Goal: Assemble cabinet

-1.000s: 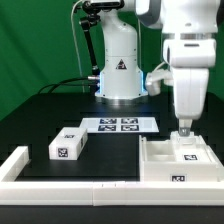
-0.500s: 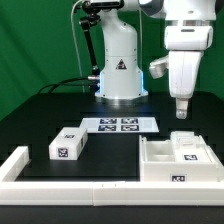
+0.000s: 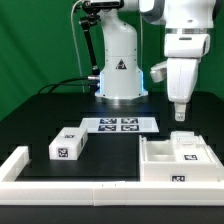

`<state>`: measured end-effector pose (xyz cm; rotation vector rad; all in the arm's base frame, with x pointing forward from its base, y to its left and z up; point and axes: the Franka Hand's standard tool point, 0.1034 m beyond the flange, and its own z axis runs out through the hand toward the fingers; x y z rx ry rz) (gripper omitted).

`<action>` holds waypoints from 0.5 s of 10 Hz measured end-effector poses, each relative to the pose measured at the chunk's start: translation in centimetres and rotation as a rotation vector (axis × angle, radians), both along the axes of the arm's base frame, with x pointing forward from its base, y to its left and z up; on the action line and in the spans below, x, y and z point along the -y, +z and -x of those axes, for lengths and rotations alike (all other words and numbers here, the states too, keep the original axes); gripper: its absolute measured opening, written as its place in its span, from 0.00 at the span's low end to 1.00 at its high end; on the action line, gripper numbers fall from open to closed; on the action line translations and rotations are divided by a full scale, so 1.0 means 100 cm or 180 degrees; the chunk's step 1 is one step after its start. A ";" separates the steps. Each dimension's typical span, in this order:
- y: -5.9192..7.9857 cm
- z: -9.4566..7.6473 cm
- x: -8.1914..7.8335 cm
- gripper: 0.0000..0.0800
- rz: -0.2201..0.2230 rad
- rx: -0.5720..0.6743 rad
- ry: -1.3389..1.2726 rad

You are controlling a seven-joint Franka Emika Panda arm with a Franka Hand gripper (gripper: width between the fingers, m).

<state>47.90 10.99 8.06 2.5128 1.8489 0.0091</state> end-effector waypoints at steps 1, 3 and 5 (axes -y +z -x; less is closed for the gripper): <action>-0.007 0.009 -0.003 1.00 -0.0039 0.0027 -0.0033; -0.026 0.028 -0.013 1.00 -0.0106 0.0013 -0.0022; -0.038 0.033 -0.017 1.00 -0.0149 -0.0001 -0.0011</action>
Offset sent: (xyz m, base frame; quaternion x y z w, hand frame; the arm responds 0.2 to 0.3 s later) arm -0.0113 0.0125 -0.0212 -0.0160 0.0159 0.0034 0.9997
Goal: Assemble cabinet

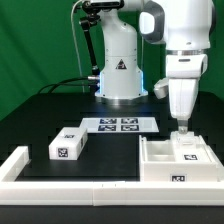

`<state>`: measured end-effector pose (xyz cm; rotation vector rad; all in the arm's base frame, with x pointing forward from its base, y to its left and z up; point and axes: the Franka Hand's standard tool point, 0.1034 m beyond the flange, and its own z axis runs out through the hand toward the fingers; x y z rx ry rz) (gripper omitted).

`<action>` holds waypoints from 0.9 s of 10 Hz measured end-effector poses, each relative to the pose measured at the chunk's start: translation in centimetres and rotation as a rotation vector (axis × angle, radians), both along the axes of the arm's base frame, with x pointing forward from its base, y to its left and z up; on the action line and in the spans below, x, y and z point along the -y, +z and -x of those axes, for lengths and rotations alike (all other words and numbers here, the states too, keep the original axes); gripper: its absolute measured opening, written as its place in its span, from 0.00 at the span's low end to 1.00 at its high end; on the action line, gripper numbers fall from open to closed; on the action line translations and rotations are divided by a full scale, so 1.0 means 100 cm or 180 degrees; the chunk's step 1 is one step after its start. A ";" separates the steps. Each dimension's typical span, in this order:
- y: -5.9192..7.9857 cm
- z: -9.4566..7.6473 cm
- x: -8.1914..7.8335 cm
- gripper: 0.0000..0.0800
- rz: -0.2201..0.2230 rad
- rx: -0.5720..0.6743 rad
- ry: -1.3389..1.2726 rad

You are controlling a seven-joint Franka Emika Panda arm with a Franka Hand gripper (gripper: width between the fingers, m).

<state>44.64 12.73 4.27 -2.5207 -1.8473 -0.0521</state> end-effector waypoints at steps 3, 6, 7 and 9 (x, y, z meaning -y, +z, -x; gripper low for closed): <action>-0.013 0.005 0.000 1.00 -0.0025 -0.0043 -0.0006; -0.023 0.010 0.001 1.00 -0.0038 -0.0092 -0.0015; -0.025 0.011 0.000 1.00 -0.0051 -0.0088 -0.0016; -0.027 0.012 -0.001 0.96 -0.0056 -0.0090 -0.0014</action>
Offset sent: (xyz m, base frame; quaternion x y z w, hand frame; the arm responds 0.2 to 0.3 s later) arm 0.0007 -0.0024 -0.0096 -0.0032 0.0070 -0.0054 1.0000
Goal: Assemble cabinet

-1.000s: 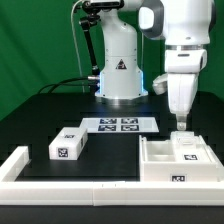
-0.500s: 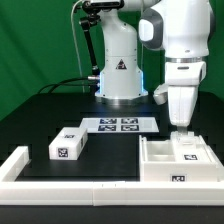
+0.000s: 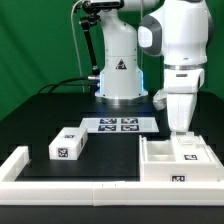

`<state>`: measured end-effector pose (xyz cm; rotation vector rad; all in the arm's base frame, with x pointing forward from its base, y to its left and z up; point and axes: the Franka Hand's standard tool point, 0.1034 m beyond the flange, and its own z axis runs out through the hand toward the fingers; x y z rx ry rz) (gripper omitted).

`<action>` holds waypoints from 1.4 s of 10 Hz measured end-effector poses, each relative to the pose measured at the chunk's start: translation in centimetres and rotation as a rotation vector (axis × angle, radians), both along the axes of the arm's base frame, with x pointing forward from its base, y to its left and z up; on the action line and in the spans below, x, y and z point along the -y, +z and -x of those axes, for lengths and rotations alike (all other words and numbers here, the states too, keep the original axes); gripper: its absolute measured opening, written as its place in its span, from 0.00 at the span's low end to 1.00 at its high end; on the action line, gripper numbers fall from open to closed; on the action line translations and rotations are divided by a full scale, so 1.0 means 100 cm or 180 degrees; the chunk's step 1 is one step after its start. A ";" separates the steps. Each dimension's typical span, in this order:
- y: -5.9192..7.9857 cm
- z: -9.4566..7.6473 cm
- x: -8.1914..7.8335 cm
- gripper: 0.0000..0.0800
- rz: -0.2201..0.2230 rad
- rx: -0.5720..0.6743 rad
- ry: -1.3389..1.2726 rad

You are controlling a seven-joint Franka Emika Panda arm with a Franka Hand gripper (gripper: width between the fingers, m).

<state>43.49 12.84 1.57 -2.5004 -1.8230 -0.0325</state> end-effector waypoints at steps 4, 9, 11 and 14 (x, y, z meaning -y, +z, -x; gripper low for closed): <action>-0.002 0.001 0.002 0.51 0.0002 -0.0016 -0.0003; -0.002 0.001 0.002 0.08 0.0001 -0.0015 -0.0002; -0.002 0.001 0.002 0.08 0.0002 -0.0015 -0.0003; 0.022 -0.003 0.005 0.08 0.0101 -0.0037 0.0025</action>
Offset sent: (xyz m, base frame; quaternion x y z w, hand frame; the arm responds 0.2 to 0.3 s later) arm 0.0007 -0.0033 -0.0059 -0.0037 0.0111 -0.0164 0.9998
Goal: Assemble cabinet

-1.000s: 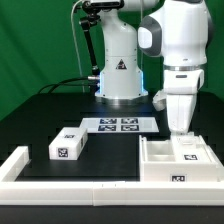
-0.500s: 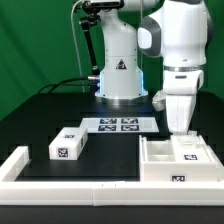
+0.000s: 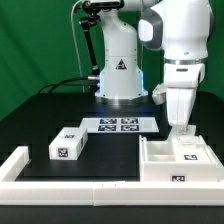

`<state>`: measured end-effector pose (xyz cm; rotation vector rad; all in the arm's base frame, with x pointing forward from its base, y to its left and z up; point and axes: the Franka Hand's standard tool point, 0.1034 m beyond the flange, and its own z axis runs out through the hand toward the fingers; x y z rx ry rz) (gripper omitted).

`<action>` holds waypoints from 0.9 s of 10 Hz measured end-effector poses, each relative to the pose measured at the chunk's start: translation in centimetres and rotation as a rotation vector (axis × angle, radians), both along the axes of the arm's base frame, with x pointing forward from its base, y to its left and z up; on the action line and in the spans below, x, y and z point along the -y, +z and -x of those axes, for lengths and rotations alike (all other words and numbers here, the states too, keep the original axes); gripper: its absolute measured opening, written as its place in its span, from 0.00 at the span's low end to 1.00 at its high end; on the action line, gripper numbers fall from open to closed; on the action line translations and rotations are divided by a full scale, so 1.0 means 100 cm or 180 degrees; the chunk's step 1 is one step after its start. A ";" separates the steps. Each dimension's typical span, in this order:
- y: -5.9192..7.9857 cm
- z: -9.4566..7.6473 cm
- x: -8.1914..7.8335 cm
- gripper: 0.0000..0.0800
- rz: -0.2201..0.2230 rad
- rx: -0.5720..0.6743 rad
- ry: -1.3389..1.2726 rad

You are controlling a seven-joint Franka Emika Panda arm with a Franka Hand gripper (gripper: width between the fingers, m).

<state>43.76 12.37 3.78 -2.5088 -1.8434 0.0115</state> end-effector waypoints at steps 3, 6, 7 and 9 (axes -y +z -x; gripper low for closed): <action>0.021 -0.002 0.016 0.08 0.0090 -0.0009 0.0065; 0.023 -0.007 0.038 0.08 0.0090 0.0002 0.0131; 0.023 -0.009 0.044 0.08 0.0084 0.0013 0.0155; 0.023 -0.010 0.047 0.08 0.0080 0.0012 0.0139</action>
Offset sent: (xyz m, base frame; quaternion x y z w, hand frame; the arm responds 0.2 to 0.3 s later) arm -0.0072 -0.0253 0.0176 0.0178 -0.0063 -0.0216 0.9996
